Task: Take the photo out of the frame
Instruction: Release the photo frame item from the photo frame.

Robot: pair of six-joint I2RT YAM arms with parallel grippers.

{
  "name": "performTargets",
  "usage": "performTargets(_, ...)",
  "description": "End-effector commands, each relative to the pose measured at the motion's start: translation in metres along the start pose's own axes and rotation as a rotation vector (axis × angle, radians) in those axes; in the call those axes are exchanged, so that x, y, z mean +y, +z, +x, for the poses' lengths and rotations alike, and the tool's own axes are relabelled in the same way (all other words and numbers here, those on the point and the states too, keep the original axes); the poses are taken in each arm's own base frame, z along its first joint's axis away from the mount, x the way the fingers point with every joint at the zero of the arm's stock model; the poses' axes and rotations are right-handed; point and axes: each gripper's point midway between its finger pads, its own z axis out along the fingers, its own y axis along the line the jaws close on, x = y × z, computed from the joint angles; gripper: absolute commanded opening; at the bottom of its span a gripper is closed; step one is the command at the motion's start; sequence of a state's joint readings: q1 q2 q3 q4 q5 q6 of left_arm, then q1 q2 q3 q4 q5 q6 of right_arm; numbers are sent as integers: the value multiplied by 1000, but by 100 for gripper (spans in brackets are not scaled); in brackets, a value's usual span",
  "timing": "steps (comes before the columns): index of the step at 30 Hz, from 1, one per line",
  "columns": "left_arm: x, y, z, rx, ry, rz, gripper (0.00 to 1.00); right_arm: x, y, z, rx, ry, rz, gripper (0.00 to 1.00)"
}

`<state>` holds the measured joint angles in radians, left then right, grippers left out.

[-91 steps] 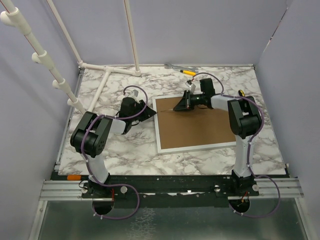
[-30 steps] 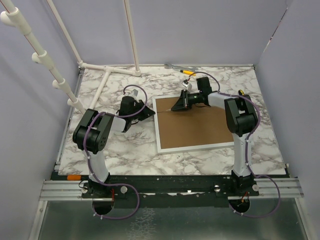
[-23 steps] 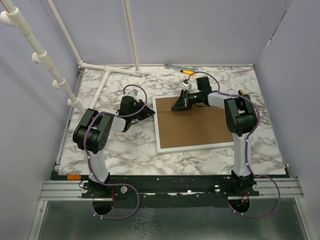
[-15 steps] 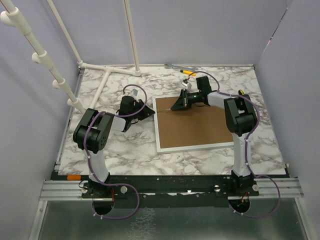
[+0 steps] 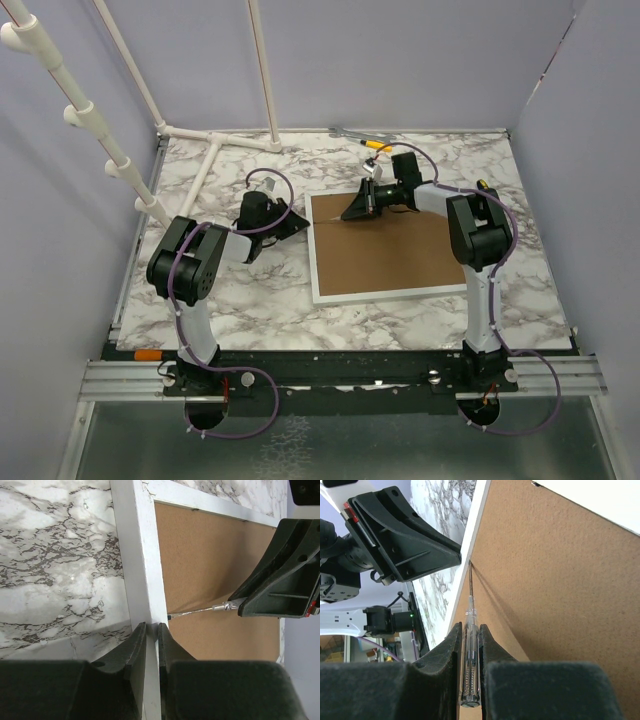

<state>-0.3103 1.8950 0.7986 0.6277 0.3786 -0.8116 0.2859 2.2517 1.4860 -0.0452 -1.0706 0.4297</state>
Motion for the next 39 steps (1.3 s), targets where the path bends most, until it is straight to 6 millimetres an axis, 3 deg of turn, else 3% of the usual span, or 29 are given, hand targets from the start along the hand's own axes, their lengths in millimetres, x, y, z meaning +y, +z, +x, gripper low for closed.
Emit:
performTargets(1,-17,9,18,73,9,70,14,7,29,21,78,9,-59,1)
performTargets(24,-28,14,33,123,25,109,12,33,47,23,118,-24,-88,1)
performTargets(39,-35,11,42,142,30,123,12,69,41,3,112,-95,3,1)
